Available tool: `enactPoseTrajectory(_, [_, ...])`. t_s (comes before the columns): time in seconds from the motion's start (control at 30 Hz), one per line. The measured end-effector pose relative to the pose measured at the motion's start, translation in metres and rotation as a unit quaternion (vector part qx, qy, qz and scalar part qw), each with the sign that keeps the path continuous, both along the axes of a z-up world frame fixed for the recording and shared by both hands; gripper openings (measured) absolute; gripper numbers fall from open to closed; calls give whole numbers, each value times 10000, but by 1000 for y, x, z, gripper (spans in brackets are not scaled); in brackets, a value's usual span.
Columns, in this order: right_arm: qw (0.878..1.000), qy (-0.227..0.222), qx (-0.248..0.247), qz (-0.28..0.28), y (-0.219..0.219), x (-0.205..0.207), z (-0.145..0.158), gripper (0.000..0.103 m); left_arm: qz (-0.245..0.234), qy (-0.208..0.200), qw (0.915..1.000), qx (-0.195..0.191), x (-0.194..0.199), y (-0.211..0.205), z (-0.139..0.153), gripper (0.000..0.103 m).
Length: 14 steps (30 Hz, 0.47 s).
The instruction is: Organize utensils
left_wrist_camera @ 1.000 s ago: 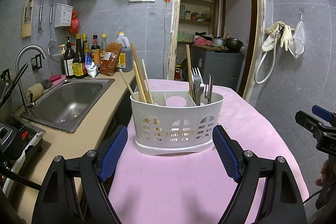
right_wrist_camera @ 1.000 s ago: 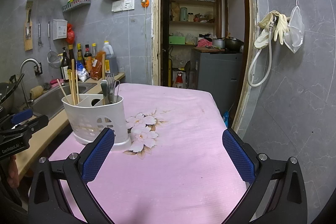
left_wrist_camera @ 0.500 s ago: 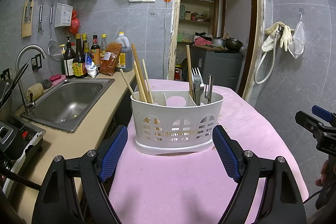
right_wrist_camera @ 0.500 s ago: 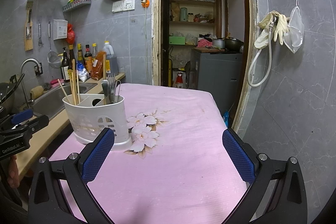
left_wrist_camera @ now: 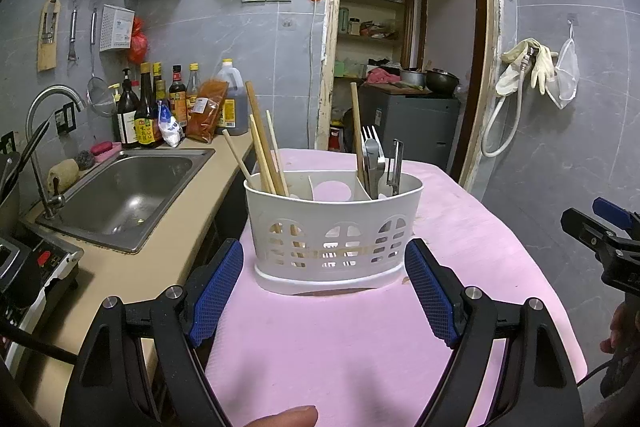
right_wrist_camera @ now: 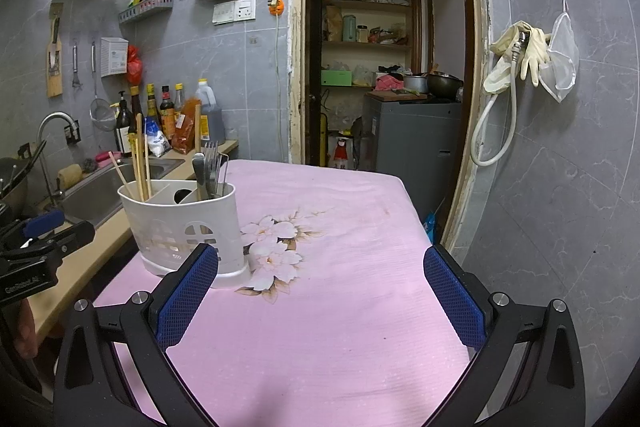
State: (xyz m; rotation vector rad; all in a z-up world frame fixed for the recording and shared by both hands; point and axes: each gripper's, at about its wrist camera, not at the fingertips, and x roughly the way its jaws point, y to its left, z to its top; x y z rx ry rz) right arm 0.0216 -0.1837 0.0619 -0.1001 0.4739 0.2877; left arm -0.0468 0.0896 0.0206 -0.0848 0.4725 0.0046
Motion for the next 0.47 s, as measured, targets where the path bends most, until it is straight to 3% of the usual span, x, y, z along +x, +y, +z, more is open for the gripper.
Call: enactPoseTrajectory(0.47, [10000,44,13,31,1,0,1,103,36,80,10000,45,3,-1,-5,79])
